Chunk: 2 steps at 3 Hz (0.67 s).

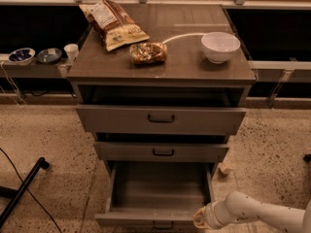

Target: Close bottom drawer

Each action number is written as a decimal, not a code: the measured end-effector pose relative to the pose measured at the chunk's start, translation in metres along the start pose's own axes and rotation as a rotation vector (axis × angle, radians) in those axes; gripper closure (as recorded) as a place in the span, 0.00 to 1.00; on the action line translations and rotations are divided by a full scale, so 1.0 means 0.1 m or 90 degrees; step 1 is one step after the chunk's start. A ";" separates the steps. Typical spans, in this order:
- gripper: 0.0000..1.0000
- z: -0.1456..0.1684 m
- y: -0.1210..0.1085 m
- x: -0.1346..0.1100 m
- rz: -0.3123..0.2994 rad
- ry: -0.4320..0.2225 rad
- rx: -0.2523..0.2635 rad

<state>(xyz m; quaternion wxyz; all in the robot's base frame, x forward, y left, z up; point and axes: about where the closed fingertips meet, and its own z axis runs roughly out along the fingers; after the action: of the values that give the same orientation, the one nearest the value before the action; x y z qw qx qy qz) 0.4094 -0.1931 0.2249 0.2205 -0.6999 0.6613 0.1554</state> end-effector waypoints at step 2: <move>1.00 0.12 0.10 0.09 0.015 -0.002 -0.015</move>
Offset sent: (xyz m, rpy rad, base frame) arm -0.0240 -0.0082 -0.0461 0.0068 0.1012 -0.0246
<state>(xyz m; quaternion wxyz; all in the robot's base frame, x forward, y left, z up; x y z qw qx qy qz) 0.4010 -0.1946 0.2089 0.2114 -0.6943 0.6674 0.1668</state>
